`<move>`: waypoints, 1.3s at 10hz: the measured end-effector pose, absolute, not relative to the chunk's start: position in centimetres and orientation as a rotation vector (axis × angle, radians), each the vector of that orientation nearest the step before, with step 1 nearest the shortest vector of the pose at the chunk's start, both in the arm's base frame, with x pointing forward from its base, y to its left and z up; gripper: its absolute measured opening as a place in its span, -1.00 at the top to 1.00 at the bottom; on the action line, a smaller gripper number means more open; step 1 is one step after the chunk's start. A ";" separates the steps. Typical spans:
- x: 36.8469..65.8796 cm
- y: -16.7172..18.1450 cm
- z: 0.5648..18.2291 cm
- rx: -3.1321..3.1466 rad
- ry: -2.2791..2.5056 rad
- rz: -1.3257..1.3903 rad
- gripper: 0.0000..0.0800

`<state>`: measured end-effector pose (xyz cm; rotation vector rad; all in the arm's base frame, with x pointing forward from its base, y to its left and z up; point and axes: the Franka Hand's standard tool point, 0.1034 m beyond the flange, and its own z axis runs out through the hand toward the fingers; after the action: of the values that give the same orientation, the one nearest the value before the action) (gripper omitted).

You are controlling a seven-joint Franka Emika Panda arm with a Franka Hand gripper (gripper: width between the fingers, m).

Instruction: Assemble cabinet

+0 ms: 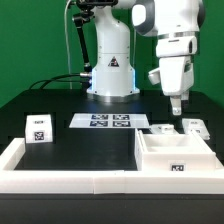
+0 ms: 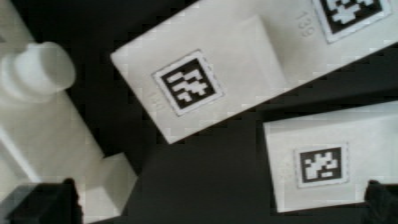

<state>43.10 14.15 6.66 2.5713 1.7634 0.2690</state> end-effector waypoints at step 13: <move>41.1 16.6 4.9 2.425 2.037 0.133 -0.99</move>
Offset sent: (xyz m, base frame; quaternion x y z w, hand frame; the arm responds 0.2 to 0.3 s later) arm 0.0000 0.0000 0.0000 0.0000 0.0000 0.0000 1.0000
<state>41.13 16.60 4.94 2.4245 2.0368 0.1331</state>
